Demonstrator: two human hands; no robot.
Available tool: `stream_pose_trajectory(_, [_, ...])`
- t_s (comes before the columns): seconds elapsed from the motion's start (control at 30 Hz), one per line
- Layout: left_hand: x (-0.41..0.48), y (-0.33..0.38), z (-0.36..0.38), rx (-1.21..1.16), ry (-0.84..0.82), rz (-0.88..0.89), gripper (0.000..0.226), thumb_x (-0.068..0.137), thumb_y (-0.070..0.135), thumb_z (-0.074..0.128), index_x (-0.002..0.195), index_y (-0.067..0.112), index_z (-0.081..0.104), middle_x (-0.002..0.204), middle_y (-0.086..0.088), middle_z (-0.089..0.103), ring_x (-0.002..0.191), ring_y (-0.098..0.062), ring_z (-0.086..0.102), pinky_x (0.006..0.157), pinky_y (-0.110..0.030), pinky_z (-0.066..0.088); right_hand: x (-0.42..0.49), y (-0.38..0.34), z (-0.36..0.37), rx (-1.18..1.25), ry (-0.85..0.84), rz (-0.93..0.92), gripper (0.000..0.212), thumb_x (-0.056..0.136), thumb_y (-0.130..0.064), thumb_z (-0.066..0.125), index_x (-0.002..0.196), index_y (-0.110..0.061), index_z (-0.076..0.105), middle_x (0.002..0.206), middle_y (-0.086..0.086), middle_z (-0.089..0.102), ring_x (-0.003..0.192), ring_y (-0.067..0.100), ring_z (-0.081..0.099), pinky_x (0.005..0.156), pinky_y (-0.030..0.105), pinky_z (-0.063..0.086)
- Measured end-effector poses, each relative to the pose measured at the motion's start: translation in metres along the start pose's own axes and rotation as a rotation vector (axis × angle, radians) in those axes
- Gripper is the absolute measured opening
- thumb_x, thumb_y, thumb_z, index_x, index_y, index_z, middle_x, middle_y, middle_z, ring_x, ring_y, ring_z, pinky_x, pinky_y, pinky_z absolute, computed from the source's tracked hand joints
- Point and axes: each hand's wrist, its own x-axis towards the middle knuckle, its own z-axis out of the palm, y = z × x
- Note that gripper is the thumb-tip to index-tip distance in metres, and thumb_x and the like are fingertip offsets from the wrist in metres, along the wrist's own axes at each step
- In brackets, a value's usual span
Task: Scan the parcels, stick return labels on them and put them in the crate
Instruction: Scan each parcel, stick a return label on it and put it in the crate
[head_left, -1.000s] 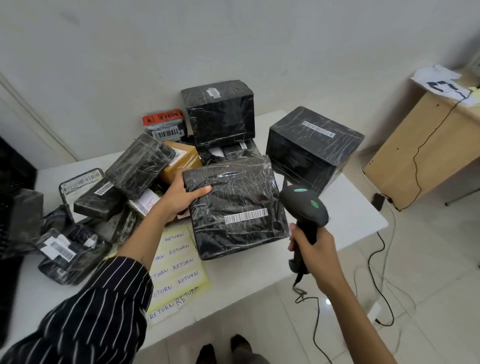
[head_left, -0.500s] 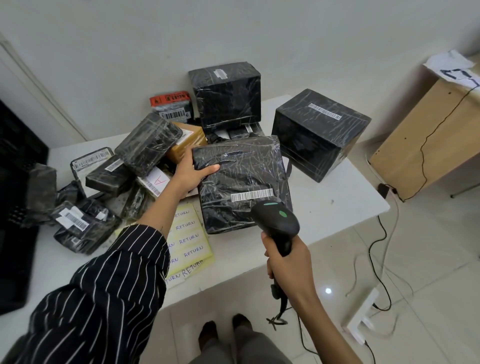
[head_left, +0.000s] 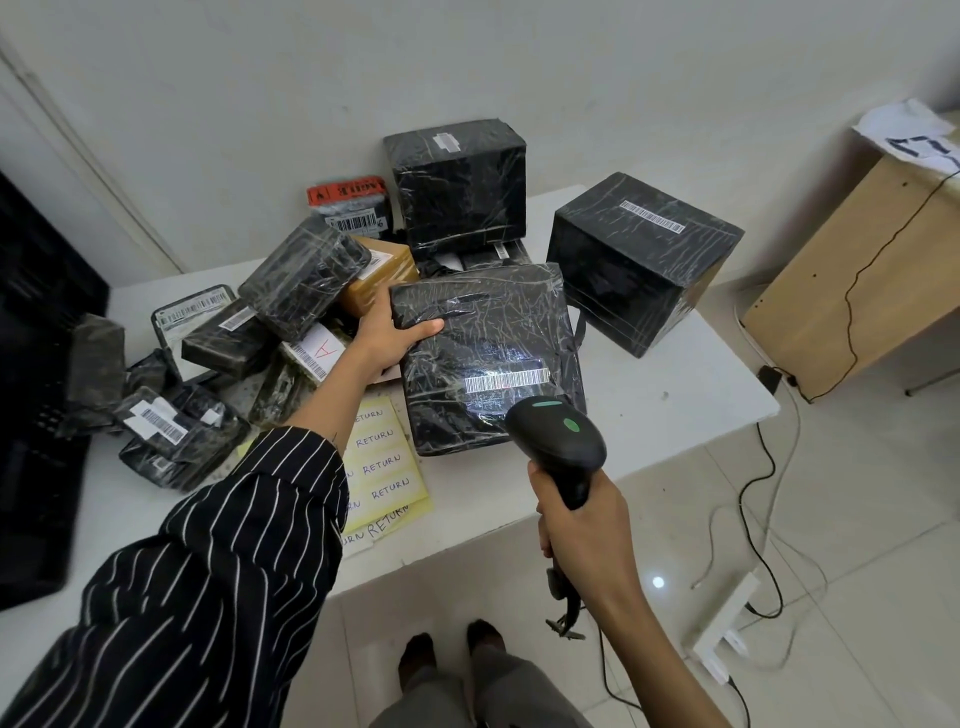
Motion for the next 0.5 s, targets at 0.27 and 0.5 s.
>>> stream_pose_trajectory(0.27, [0.0015, 0.0007, 0.0002, -0.01, -0.006, -0.016, 0.08, 0.081, 0.03, 0.072, 0.143, 0.017, 0.023, 0.137, -0.007, 0.044, 0.125, -0.024, 0.043, 0.097, -0.032, 0.038, -0.0004, 0.0007, -0.0034, -0.05, 0.005, -0.039, 0.019, 0.087, -0.03, 0.062, 0.072, -0.023, 0.052, 0.053, 0.003, 0.055, 0.051, 0.015, 0.052, 0.051, 0.023, 0.045])
stream_pose_trajectory(0.5, [0.0063, -0.0004, -0.0015, -0.014, -0.019, -0.049, 0.084, 0.078, 0.033, 0.074, 0.143, 0.019, 0.022, 0.138, -0.008, 0.044, 0.125, -0.026, 0.043, 0.105, -0.046, 0.039, -0.0005, -0.0018, -0.0054, -0.088, -0.015, -0.083, 0.017, 0.086, -0.023, 0.063, 0.074, -0.025, 0.051, 0.054, -0.004, 0.054, 0.049, 0.006, 0.052, 0.047, 0.013, 0.04])
